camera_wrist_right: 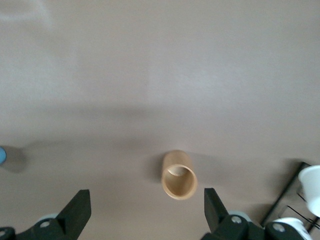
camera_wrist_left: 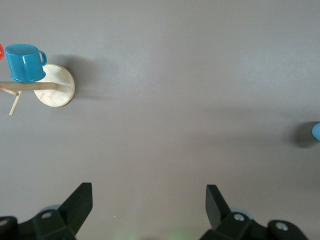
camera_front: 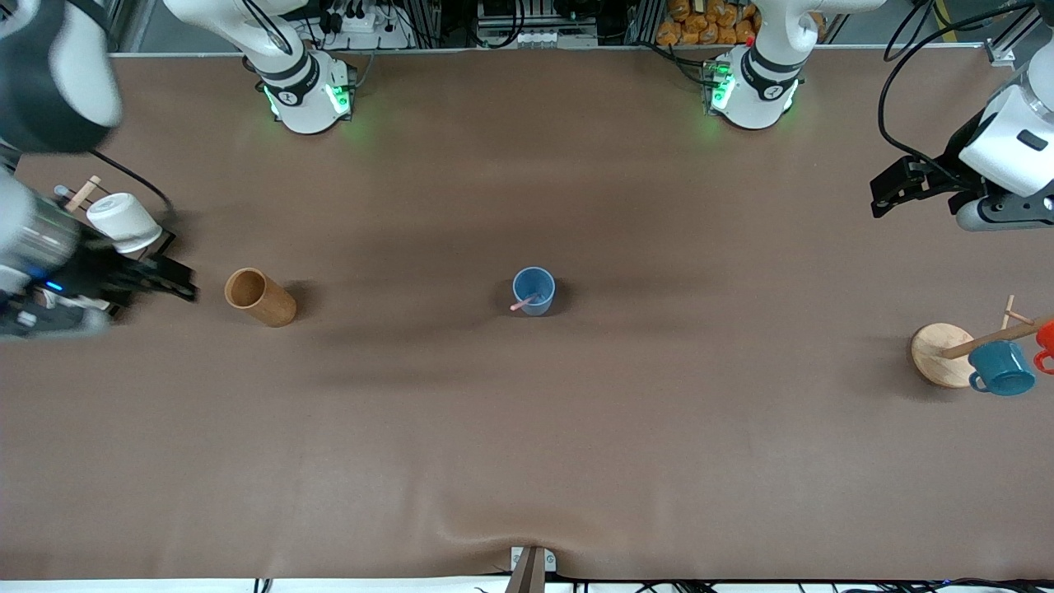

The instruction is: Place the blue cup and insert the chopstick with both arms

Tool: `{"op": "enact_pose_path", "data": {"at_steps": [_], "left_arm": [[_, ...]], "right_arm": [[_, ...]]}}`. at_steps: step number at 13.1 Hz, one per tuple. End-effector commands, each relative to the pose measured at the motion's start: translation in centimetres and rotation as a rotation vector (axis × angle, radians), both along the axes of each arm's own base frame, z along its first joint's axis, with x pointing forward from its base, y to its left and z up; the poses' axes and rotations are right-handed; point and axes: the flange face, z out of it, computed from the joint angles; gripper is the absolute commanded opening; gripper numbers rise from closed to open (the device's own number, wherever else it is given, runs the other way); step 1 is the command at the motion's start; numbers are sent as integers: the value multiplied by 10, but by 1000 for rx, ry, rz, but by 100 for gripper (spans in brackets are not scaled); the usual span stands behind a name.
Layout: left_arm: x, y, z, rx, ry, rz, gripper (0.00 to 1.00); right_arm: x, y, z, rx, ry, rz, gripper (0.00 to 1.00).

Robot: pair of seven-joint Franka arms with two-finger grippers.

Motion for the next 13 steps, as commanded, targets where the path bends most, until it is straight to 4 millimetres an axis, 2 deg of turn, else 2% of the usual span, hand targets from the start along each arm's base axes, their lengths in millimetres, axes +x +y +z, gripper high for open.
{"op": "enact_pose_path", "data": {"at_steps": [1,2,4,6,8,13], "left_arm": [[-5,7,8,-44,7,17,100],[-5,10,8,-45,7,23,100],[-6,14,8,-45,8,31,100],[-6,14,8,-45,8,31,100],[-6,14,8,-45,8,31,100],[-6,15,9,-45,7,31,100]], "right_arm": [[-41,-39,33,11,-9,30,100],[-51,-53,42,3,3,26,100],[-65,-64,54,-18,27,5,100],[-72,-63,57,-19,59,-47,100],[-77,-50,60,-30,84,-116,100],[-78,-46,61,-51,95,-103,100]]}}
